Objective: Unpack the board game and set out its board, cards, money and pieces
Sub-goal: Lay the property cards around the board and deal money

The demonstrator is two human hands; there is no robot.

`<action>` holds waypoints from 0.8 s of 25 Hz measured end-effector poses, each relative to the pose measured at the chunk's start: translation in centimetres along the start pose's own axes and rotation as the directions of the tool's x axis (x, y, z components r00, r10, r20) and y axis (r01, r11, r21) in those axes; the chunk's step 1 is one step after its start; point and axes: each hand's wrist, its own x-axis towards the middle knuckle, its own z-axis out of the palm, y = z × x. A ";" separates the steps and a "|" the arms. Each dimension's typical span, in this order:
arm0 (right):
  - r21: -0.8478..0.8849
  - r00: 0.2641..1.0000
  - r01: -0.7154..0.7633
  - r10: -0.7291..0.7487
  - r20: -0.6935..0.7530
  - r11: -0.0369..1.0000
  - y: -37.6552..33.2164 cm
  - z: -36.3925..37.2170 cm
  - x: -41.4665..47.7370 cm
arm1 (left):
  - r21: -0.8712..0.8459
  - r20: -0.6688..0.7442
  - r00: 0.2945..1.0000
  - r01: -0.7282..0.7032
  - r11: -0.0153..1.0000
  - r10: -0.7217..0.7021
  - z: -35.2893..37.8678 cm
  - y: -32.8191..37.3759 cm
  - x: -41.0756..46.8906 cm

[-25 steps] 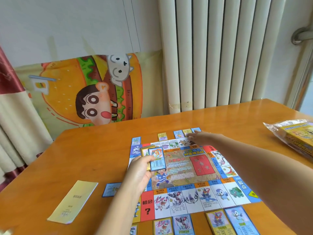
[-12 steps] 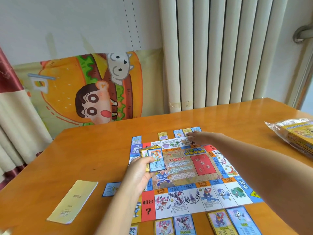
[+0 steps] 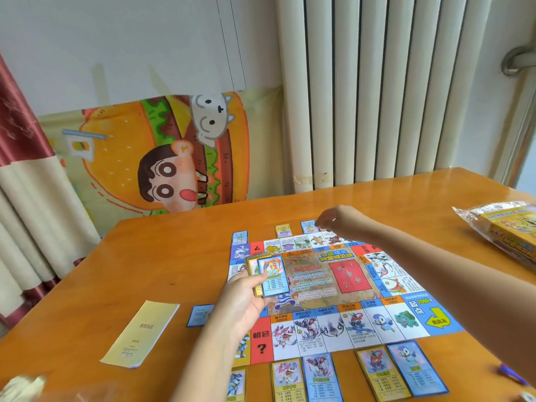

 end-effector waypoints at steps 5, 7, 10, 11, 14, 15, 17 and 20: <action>0.442 0.990 0.007 -0.069 0.125 0.897 -4.0 -1.3 -6.5 | 0.093 0.055 0.997 -0.066 0.994 0.061 0.1 -1.1 -2.6; 0.547 0.984 -0.024 -0.078 0.162 0.837 -5.0 -1.6 -8.9 | 0.115 0.061 0.993 -0.110 0.987 0.104 0.4 -1.7 -3.6; 0.544 0.979 0.001 -0.112 0.171 0.839 -5.8 -1.2 -12.0 | 0.206 0.080 0.986 -0.159 0.966 0.145 1.2 -2.5 -5.1; 0.520 0.979 0.023 -0.124 0.161 0.854 -6.0 -0.9 -13.0 | 0.242 0.099 0.983 -0.173 0.955 0.153 1.3 -2.7 -5.6; 0.458 0.981 0.054 -0.132 0.141 0.887 -6.3 0.1 -15.6 | 0.318 0.152 0.980 -0.172 0.932 0.129 1.4 -3.3 -6.7; 0.438 0.983 0.043 -0.116 0.143 0.898 -6.3 0.4 -16.3 | 0.332 0.165 0.981 -0.154 0.931 0.103 1.4 -3.5 -7.0; 0.418 0.986 0.003 -0.074 0.152 0.908 -6.1 0.8 -17.4 | 0.350 0.192 0.980 -0.116 0.929 0.049 1.5 -4.0 -7.5; 0.476 0.991 -0.042 -0.023 0.131 0.878 -5.6 1.0 -18.3 | 0.356 0.234 0.972 -0.089 0.930 0.004 1.5 -4.4 -7.6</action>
